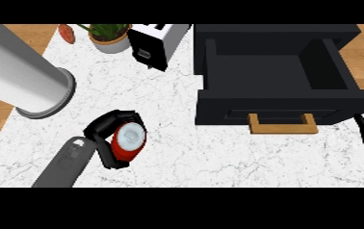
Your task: Pick up the can, place it into the drawer and close the drawer
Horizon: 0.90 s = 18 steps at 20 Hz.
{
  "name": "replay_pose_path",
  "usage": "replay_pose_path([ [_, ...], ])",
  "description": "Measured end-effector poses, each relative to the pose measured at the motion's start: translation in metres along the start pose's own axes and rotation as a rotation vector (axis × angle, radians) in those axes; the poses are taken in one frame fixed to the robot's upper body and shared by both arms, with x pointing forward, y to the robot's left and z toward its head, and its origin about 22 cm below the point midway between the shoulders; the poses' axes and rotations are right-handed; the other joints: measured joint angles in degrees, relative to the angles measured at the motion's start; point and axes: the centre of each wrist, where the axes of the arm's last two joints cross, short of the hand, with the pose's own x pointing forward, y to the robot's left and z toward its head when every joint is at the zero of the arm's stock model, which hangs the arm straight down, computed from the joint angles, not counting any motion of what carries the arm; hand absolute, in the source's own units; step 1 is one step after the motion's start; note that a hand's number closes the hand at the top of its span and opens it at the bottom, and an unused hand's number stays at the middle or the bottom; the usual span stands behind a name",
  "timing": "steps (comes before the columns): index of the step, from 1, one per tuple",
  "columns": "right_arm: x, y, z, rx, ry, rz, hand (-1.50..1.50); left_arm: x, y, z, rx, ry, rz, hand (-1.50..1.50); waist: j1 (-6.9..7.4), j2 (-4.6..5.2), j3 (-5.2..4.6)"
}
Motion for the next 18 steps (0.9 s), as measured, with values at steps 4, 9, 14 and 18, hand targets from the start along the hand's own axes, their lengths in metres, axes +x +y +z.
replay_pose_path([
  [4, -0.001, -0.004, 0.004, -0.016, 0.000, 0.004, -1.50, -0.005, 0.007, 0.017, 0.334, -0.056, 0.049, 1.50, 0.98, -0.22, 0.04],
  [9, -0.001, -0.008, 0.009, -0.026, 0.000, 0.006, -1.50, 0.000, 0.013, 0.020, 0.745, -0.120, 0.076, 1.50, 1.32, -0.41, 0.09],
  [14, 0.000, -0.010, 0.016, -0.027, -0.004, 0.004, -1.50, 0.036, 0.006, -0.009, 0.855, -0.141, 0.064, 1.50, 0.84, -0.39, 0.09],
  [18, 0.007, -0.007, 0.020, -0.025, -0.008, 0.003, -1.50, 0.079, -0.005, -0.031, 0.858, -0.178, 0.033, 1.50, 0.57, -0.34, 0.06],
])
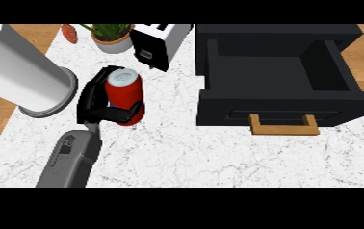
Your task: Pick up the can, place it into the drawer and close the drawer
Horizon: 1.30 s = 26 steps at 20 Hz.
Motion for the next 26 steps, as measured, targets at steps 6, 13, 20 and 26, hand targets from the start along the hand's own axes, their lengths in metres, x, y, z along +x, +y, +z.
replay_pose_path([
  [6, -0.003, 0.002, -0.003, -0.002, -0.002, 0.002, -1.50, 0.056, -0.049, -0.020, -0.028, -0.039, -0.026, 1.50, -0.47, 0.20, -0.04],
  [13, -0.003, -0.005, -0.006, -0.002, -0.009, 0.000, -1.50, 0.117, -0.101, -0.039, -0.081, -0.048, -0.046, 1.50, -0.83, 0.30, -0.04],
  [20, 0.001, -0.003, -0.007, 0.005, -0.014, 0.006, -1.50, 0.158, -0.149, -0.065, -0.101, -0.095, -0.079, 1.50, -1.39, 0.44, -0.05],
  [26, -0.004, -0.005, -0.009, 0.011, -0.013, 0.007, -1.50, 0.191, -0.187, -0.085, -0.117, -0.095, -0.081, 1.50, -1.74, 0.52, -0.04],
])
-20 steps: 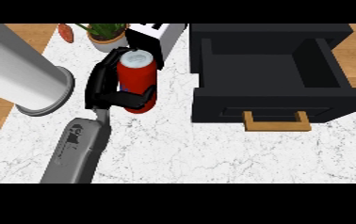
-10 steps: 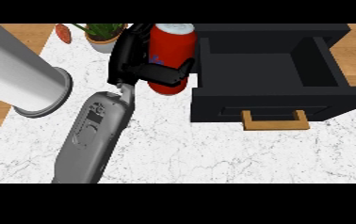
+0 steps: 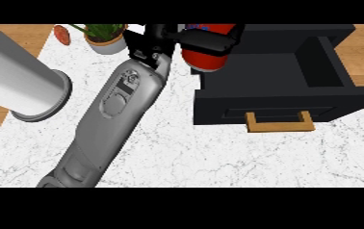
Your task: Pick up the can, place it into the drawer and close the drawer
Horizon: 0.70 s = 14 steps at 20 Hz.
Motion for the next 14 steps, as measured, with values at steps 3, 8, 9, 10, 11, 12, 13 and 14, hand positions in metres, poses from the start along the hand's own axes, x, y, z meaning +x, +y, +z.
replay_pose_path([
  [3, 0.003, 0.000, 0.000, 0.005, -0.001, -0.001, -1.50, 0.016, -0.018, -0.011, 0.000, 0.003, -0.013, 1.50, -0.32, 0.04, 0.00],
  [8, 0.001, 0.007, -0.003, 0.002, -0.005, -0.002, -1.50, 0.030, -0.036, -0.026, -0.006, 0.012, -0.026, 1.50, -0.60, 0.14, 0.00],
  [9, 0.001, 0.006, -0.004, 0.005, -0.005, 0.001, -1.50, 0.032, -0.039, -0.028, -0.005, 0.016, -0.032, 1.50, -0.65, 0.17, 0.02],
  [10, 0.000, 0.006, -0.005, 0.003, -0.004, 0.000, -1.50, 0.035, -0.042, -0.031, -0.005, 0.021, -0.036, 1.50, -0.66, 0.17, 0.02],
  [11, 0.001, 0.006, -0.007, 0.005, -0.007, -0.005, -1.50, 0.036, -0.044, -0.034, -0.006, 0.023, -0.042, 1.50, -0.72, 0.20, 0.03],
  [12, 0.000, 0.005, -0.010, 0.005, -0.006, -0.002, -1.50, 0.036, -0.046, -0.036, -0.006, 0.027, -0.047, 1.50, -0.75, 0.22, 0.02],
  [13, 0.000, 0.007, -0.012, 0.009, -0.006, -0.005, -1.50, 0.035, -0.048, -0.038, -0.008, 0.031, -0.055, 1.50, -0.81, 0.26, 0.03],
  [14, 0.000, 0.007, -0.011, 0.010, -0.005, -0.002, -1.50, 0.037, -0.050, -0.041, -0.007, 0.032, -0.062, 1.50, -1.09, 0.32, 0.03],
])
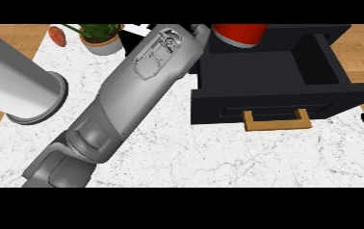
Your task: Pick up the can, place it into the drawer and close the drawer
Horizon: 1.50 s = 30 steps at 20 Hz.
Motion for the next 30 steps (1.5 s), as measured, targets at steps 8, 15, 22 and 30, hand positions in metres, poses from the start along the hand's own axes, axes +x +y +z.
replay_pose_path([
  [8, 0.003, 0.000, -0.007, 0.002, -0.003, 0.001, -1.50, 0.000, -0.008, -0.013, -0.001, 0.009, -0.050, 1.50, -0.56, 0.17, 0.02],
  [15, 0.003, 0.003, -0.012, 0.025, -0.006, -0.002, -1.50, -0.015, -0.010, -0.017, 0.020, 0.028, -0.081, 1.50, -1.96, 0.49, 0.06],
  [22, -0.005, 0.004, -0.021, 0.029, -0.011, -0.002, -1.50, -0.029, -0.012, -0.016, 0.050, 0.016, -0.135, 1.50, -2.63, 0.75, 0.10],
  [30, -0.001, 0.011, -0.028, 0.035, -0.024, -0.004, -1.50, -0.053, -0.007, -0.014, 0.070, 0.004, -0.198, 1.50, -3.58, 1.08, 0.09],
])
